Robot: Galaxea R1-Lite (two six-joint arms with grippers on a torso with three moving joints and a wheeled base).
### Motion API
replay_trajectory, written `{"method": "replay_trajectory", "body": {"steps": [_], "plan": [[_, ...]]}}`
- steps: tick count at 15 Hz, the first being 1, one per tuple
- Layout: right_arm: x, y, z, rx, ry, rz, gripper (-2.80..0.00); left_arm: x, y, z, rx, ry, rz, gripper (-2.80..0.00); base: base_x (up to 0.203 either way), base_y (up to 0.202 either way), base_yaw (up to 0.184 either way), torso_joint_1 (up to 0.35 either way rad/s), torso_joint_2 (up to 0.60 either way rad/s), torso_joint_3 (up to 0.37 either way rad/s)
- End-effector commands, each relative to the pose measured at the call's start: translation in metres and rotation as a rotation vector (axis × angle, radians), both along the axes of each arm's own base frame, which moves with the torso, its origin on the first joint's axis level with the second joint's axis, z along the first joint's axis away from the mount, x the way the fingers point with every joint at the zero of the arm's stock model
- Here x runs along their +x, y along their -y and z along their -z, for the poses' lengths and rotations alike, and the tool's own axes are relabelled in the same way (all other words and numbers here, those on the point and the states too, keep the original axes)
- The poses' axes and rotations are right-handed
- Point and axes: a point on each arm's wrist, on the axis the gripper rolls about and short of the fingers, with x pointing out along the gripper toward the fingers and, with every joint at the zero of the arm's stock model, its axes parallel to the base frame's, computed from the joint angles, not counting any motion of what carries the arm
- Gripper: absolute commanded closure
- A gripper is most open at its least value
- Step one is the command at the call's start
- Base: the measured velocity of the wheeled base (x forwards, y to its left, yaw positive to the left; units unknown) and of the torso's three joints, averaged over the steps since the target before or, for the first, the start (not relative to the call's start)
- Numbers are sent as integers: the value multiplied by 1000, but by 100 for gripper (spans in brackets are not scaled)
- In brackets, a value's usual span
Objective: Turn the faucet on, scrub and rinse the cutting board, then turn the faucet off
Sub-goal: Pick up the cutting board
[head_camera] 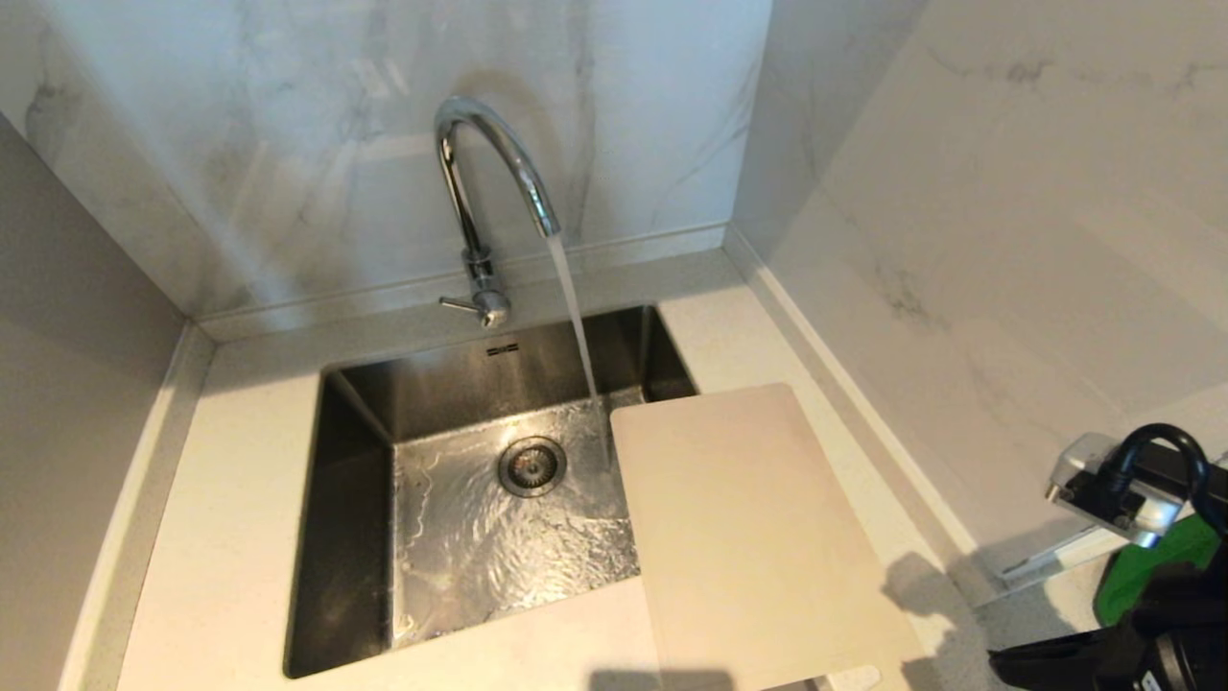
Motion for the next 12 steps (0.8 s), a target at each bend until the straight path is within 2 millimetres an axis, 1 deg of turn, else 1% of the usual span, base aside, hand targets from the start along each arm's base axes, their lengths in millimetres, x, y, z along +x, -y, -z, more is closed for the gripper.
{"method": "replay_trajectory", "body": {"steps": [1, 3, 5, 9, 11, 12], "plan": [[7, -2, 7, -16, -61, -10, 0, 0, 0, 0, 0, 0, -1, 0, 0, 0, 0, 0, 0, 0], [9, -3, 12, -29, -93, 16, 0, 0, 0, 0, 0, 0, 0, 0, 0, 0, 0, 0, 0, 0], [7, -7, 13, -31, -117, 41, 0, 0, 0, 0, 0, -1, -1, 0, 0, 0, 0, 0, 0, 0], [2, -28, 9, 46, -199, 184, 0, 0, 0, 0, 0, -1, -1, 0, 0, 0, 0, 0, 0, 0], [3, -34, 9, 73, -237, 301, 0, 0, 0, 0, -2, -1, -1, 0, 0, 0, 0, 0, 0, 0], [7, -36, 8, 97, -262, 363, 0, 0, 0, 0, -2, -1, -1, 0, 0, 0, 0, 0, 0, 0]]}}
